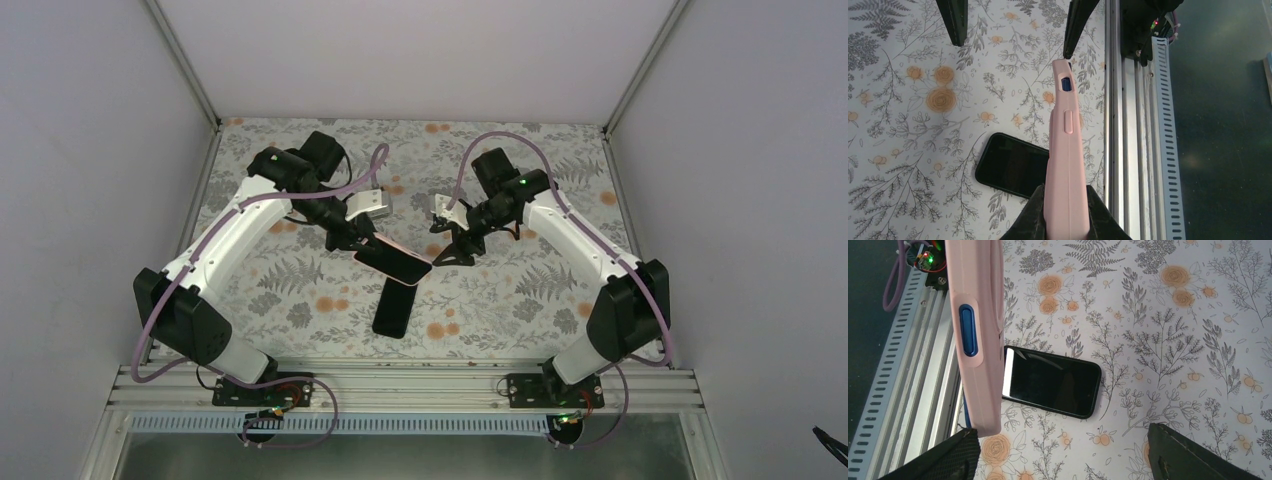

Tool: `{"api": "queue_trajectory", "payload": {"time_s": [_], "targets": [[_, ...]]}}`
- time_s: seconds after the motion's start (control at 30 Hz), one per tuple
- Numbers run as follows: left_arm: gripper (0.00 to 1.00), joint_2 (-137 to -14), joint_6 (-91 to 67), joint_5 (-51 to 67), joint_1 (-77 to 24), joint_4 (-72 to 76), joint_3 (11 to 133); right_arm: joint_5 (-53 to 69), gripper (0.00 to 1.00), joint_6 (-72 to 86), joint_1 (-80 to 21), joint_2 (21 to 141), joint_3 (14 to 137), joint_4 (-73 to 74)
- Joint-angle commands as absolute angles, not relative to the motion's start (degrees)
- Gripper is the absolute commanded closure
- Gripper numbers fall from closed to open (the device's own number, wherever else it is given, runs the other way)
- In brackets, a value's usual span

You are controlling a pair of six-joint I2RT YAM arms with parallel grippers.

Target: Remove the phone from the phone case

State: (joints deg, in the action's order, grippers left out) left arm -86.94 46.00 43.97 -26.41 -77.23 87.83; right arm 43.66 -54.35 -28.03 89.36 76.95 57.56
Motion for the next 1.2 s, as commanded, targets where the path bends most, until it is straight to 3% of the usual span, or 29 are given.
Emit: {"api": "queue_trajectory", "payload": {"time_s": [0.0,0.67,1.17], "targets": [[0.98,-86.7,45.9,47.7,-26.4,-76.1,89.7,45.4,0.18,-53.5,-28.0,90.3,76.0,56.4],[0.98,-87.3,46.4,48.4,-26.3,-76.6,90.0,45.6,0.20,-54.4,-28.0,89.9,75.1,57.8],[0.98,-87.0,47.7,51.9,-26.4,-77.7,89.4,40.9,0.22,-48.1,-28.0,93.6,77.8,48.6]]}}
